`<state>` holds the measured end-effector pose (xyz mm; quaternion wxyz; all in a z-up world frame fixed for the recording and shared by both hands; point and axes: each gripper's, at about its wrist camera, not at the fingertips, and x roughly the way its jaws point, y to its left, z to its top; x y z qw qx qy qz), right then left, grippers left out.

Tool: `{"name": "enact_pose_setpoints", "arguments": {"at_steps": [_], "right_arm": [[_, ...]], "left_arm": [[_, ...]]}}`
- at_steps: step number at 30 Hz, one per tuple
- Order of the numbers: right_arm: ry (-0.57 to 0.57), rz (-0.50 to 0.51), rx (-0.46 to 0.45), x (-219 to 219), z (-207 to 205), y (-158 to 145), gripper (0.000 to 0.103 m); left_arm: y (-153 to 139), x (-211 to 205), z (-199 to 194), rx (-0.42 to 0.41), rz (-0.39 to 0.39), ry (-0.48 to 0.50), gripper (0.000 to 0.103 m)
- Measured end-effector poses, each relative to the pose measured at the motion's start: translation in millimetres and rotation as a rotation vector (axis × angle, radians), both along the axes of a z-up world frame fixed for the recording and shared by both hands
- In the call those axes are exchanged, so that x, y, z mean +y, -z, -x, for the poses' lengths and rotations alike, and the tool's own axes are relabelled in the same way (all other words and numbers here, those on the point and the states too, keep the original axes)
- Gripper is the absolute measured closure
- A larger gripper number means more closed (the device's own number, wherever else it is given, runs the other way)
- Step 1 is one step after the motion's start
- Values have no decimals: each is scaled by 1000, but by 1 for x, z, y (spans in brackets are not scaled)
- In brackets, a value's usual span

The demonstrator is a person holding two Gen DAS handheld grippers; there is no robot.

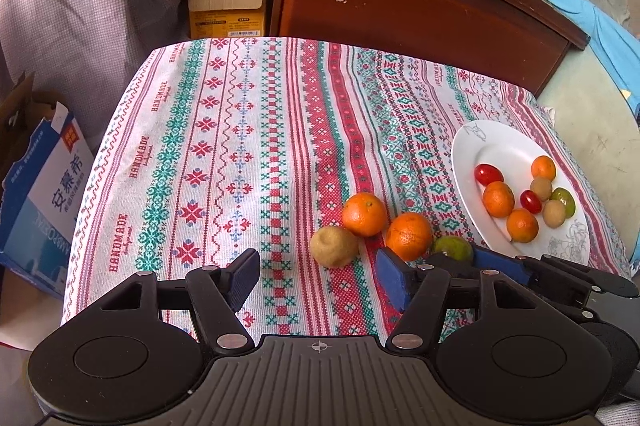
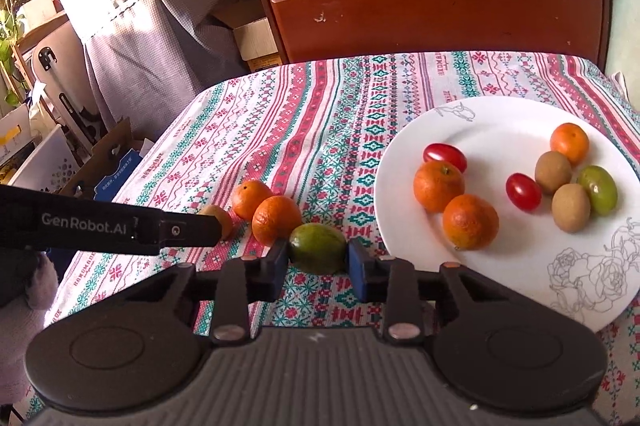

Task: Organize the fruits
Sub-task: 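Grasp a brown kiwi with the left tool while the right tool grasps a green lime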

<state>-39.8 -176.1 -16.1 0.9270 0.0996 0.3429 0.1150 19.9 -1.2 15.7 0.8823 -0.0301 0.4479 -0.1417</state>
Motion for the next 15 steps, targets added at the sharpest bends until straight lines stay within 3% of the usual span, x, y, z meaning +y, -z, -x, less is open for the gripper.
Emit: {"name": "enact_pose_setpoints", "arguments": {"at_steps": [9,15], "right_arm": [[24,-24,27,-10,6,0,71],[28,-28,30,-11,6,0,71]], "left_arm": [[6,-13,0,-31,-30,25,48],[11,-16,-3,-32,-51,15,61]]}}
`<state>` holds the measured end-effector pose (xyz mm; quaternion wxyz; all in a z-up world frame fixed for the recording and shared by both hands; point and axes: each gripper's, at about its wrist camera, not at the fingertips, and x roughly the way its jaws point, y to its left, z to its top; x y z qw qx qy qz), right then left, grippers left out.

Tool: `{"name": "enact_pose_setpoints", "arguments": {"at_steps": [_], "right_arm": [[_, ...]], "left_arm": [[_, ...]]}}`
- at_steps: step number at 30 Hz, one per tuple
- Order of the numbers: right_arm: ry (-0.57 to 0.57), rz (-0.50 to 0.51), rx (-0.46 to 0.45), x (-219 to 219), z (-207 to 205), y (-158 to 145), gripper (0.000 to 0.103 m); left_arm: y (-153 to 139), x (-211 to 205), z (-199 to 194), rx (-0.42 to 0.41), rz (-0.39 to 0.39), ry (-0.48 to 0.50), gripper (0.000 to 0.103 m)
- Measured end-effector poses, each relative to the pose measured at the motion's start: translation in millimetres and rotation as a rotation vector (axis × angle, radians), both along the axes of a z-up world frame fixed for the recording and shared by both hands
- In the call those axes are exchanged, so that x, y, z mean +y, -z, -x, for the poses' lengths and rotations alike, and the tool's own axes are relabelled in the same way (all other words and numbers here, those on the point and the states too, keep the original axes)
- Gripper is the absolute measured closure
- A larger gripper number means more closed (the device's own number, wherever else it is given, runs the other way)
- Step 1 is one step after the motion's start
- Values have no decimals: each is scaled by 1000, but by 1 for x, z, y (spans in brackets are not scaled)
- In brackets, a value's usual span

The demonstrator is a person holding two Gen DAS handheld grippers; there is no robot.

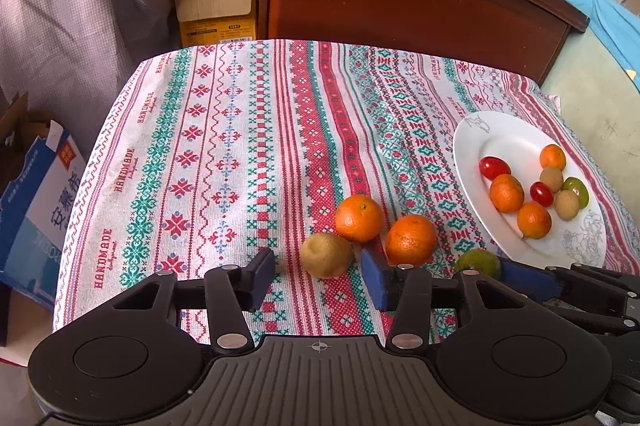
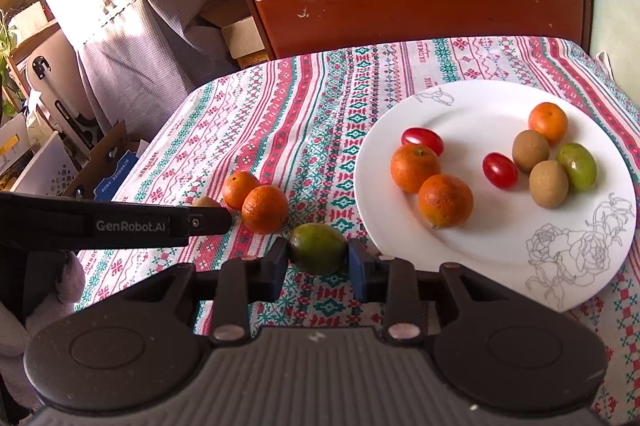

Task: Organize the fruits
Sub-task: 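Grasp a brown kiwi with the left tool while the right tool grasps a green lime, then carry the kiwi and lime over the white plate with both tools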

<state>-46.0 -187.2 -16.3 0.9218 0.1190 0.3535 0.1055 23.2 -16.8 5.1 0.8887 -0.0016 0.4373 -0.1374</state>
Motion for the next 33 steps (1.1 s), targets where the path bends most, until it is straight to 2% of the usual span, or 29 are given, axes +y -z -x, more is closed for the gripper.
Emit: {"name": "enact_pose_setpoints", "arguments": {"at_steps": [10,21,33], "right_arm": [[4,-3,-1,0,0,1,71],[15,-25,-10,-3,4,-3,71],[128,-57,-108,-44,17,-48,71]], "left_arm": [[0,-1,0,-10,17,10,77],[-11,2,4,-36,39,-14,77],[-45,-18,0,-111,134,18,77]]}}
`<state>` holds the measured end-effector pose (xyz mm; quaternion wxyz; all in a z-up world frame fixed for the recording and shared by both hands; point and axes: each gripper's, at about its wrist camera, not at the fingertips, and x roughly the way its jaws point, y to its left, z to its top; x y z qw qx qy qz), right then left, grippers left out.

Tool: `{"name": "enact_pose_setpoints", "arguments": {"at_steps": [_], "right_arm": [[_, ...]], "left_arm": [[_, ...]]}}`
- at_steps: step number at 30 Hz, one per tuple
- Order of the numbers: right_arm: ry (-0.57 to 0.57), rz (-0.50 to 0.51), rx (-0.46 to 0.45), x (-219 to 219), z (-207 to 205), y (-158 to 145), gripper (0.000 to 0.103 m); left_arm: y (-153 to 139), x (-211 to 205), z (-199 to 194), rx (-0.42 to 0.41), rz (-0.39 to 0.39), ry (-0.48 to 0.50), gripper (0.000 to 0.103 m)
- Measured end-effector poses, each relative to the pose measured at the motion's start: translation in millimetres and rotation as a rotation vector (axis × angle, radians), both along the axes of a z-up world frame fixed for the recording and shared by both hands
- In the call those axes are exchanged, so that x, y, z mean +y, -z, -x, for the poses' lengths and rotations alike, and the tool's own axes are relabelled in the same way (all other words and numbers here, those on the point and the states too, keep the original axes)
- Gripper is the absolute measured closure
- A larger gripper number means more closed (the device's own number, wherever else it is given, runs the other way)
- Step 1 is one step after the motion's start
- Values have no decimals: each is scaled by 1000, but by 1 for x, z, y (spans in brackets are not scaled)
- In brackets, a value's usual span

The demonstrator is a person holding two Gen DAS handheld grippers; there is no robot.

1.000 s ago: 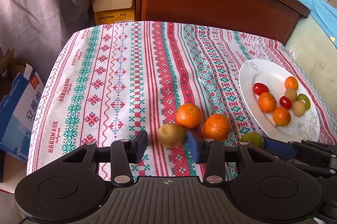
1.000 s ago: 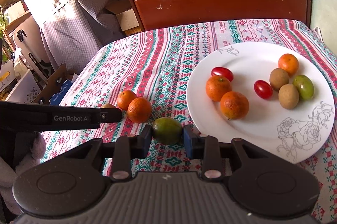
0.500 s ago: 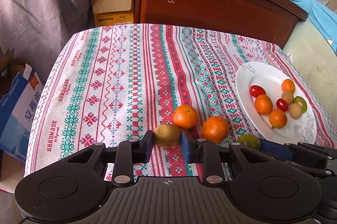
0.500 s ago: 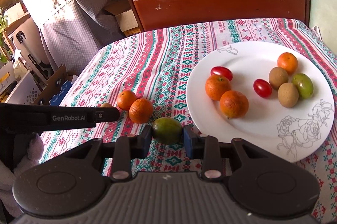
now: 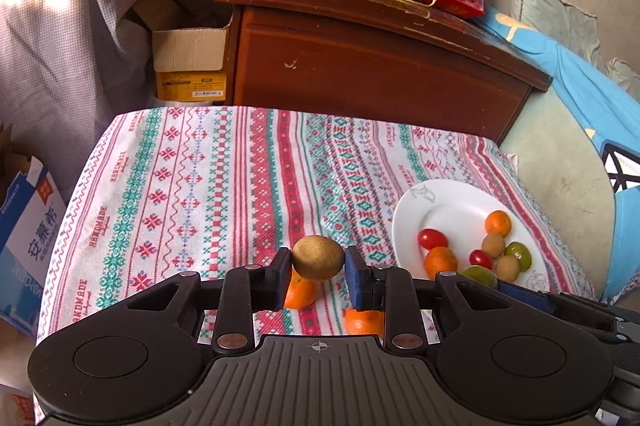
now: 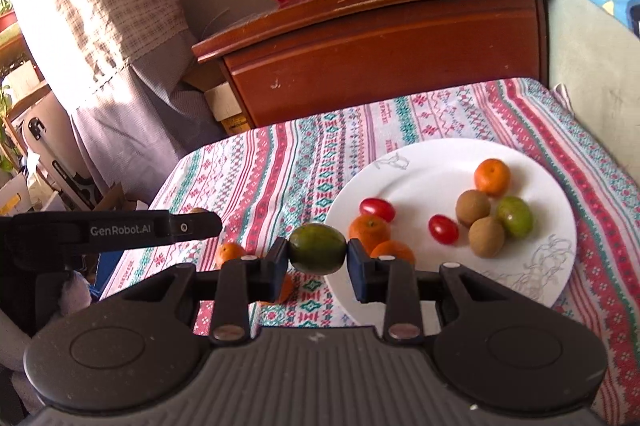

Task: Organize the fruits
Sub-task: 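Carry the kiwi and lime over the white plate with both tools, then lower the kiwi and lime onto the plate and open both tools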

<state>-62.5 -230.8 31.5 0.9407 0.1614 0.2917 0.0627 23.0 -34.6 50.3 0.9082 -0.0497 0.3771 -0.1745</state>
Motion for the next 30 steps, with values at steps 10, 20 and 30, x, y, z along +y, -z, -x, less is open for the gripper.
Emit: {"name": "enact_pose_setpoints", "arguments": {"at_steps": [10,20,30], "right_arm": [[60,-20,33,-42,8,-17,71],[131,-83,150,-55,-4,10,71],[185,-121,205,-65,-12,24,71]], "left_arm": [[-17,-32,-9,-55,77,74,77],[-1,-68,-32,-20,99,107,77],[22,-103,-48,43,112,170,77]]}}
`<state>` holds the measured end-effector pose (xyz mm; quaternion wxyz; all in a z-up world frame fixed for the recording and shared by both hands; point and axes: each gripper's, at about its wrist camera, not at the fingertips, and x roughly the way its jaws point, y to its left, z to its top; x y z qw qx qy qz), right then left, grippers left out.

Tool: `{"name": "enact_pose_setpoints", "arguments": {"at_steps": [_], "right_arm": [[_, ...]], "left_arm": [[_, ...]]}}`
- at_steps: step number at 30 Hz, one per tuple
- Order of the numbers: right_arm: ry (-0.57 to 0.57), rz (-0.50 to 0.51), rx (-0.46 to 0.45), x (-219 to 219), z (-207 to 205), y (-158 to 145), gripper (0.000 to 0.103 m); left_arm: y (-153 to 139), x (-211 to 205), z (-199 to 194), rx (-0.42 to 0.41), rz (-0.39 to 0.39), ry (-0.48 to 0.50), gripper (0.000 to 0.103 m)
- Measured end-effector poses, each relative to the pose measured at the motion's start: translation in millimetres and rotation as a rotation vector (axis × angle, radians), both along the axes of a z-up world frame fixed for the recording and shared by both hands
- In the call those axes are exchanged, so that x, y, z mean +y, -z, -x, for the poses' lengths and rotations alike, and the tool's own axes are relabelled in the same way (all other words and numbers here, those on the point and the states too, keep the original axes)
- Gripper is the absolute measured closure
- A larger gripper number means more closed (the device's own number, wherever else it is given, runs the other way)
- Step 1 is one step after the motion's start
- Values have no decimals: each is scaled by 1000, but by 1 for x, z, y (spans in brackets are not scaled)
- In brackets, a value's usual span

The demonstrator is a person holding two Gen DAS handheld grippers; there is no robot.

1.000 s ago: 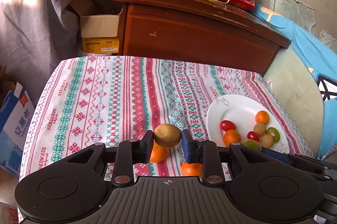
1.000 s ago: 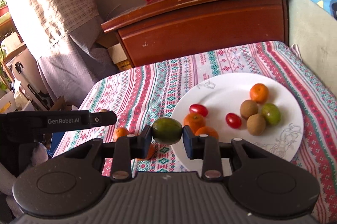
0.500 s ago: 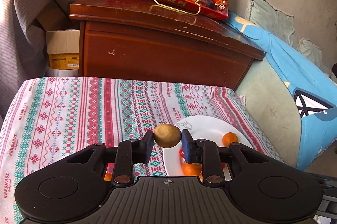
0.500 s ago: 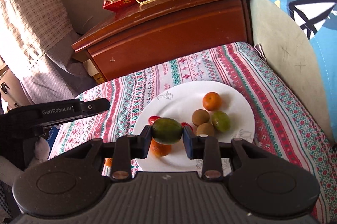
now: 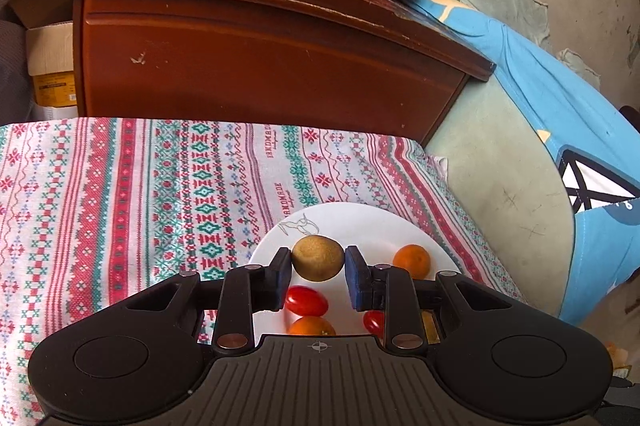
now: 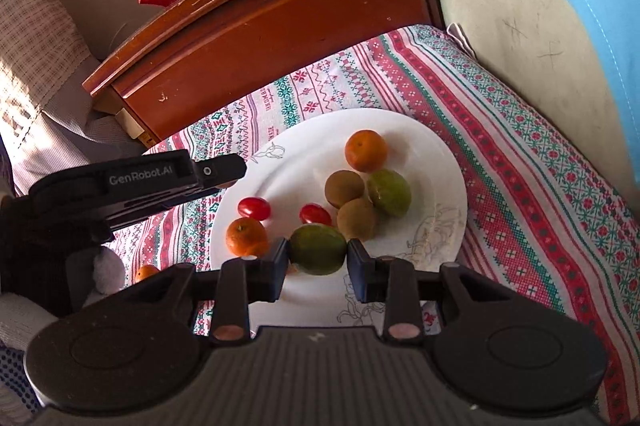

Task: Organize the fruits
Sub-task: 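Lower the kiwi and lime onto the plate and open both tools, then move both tools back over the last two tangerines on the cloth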

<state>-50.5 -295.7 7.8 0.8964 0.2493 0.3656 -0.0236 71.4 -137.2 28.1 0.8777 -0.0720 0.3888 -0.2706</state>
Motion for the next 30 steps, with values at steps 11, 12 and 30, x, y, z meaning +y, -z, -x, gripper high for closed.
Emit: {"name": "enact_pose_setpoints", "arguments": {"at_steps": [11,12,30], "right_arm": [[41,-20,-19,-7,-1,-5,63],[41,-21,-24,-7,-1,-6,62],[-129,18,-85,27,-1,-19,50]], "left_arm": [[-9,-7,3,-27,-3,18,66],[-14,-6,4,-36,-6,12,61],[-45,59,25,11,-75,-85,53]]}}
